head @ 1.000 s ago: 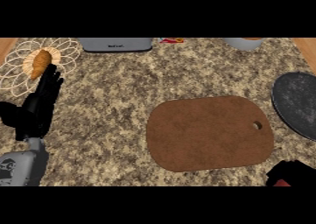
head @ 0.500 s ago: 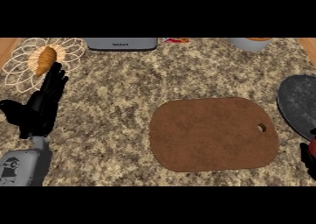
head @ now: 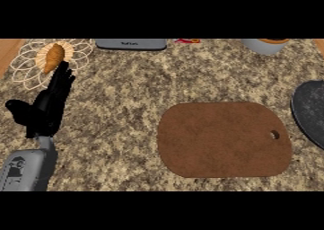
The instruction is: Pick the bell pepper from the cutting board and place it in the pan
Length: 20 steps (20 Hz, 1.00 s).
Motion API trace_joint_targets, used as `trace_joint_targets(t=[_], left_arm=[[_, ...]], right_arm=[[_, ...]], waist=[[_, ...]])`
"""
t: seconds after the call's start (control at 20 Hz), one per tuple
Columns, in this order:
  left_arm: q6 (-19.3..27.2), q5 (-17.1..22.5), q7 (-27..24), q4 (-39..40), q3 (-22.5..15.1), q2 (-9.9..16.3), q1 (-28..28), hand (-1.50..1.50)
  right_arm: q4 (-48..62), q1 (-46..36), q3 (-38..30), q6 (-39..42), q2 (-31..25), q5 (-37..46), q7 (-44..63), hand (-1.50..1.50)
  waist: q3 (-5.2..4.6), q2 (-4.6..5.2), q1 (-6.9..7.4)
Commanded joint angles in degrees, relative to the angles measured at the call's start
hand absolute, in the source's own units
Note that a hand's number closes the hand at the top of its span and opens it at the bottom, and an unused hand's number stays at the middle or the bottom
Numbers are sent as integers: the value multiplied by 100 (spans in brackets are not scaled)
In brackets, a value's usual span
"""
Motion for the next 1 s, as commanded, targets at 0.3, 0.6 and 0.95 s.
trace_joint_targets(t=[0.3,0.6,0.95], left_arm=[[52,-143,-216,278,-149,-184,-107,0],[-78,12,5,196,0,-10,-277,0],[-36,-93,-290,195,-50,-79,-18,0]], right_arm=[[4000,-1853,-180,-1190,-116,550,-1781,150],[5275,-2175,-79,-32,-177,467,-1824,-150],[6198,-2616,-113,634,-304,467,-2532,-150]], waist=[[21,79,162],[21,83,173],[26,77,150]])
